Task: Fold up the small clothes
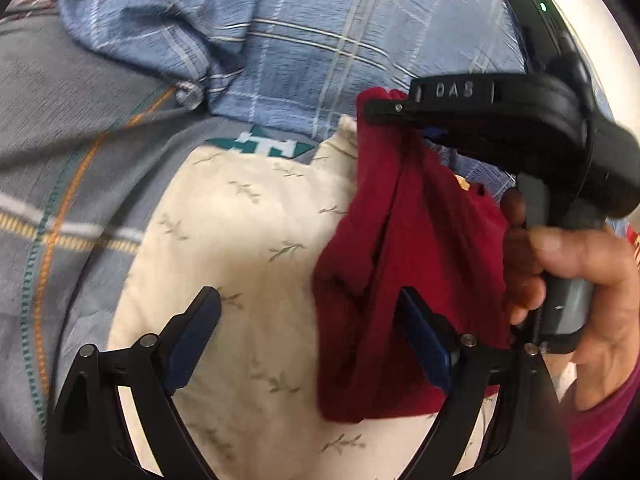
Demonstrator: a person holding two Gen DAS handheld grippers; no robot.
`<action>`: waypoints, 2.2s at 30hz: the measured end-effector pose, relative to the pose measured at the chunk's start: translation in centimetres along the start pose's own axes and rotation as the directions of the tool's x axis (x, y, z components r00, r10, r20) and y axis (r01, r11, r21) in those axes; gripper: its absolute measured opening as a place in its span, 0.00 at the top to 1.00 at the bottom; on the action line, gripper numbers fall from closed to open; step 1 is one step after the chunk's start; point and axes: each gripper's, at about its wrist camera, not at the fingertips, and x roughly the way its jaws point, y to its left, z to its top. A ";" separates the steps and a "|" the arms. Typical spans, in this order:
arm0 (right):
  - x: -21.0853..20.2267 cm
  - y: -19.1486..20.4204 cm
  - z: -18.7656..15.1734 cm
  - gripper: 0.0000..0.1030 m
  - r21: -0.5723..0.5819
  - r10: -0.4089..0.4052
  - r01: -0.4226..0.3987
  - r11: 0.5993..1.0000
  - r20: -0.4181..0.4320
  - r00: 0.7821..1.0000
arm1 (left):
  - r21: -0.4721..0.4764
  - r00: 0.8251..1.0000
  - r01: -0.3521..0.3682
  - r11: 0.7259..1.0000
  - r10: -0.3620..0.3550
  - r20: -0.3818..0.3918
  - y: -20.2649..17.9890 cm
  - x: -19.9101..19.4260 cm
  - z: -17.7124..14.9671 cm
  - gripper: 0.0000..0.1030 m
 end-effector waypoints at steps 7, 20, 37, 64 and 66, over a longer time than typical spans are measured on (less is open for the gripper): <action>2.1 0.8 -0.3 0.55 0.015 0.033 -0.032 0.999 -0.088 0.996 | 0.014 1.000 0.007 1.000 -0.007 -0.009 -0.1 0.4 -0.2 0.13; 6.3 3.2 -1.9 0.51 -0.104 -0.122 0.106 0.989 -0.159 0.980 | -0.006 1.000 0.001 1.000 -0.001 -0.016 0.1 0.0 -0.4 0.13; 3.5 1.1 -1.5 0.77 -0.030 -0.020 0.016 0.999 -0.128 0.992 | 0.008 1.000 -0.005 1.000 0.006 -0.014 0.3 0.6 -0.1 0.14; 3.6 2.7 -2.4 0.84 -0.078 -0.056 0.048 0.996 -0.097 0.994 | 0.013 1.000 -0.018 1.000 0.019 -0.010 0.3 0.8 -0.2 0.13; 2.4 2.1 -2.1 0.85 -0.055 -0.018 0.014 0.998 -0.082 0.996 | 0.011 1.000 -0.019 1.000 0.019 -0.008 0.4 0.7 -0.2 0.13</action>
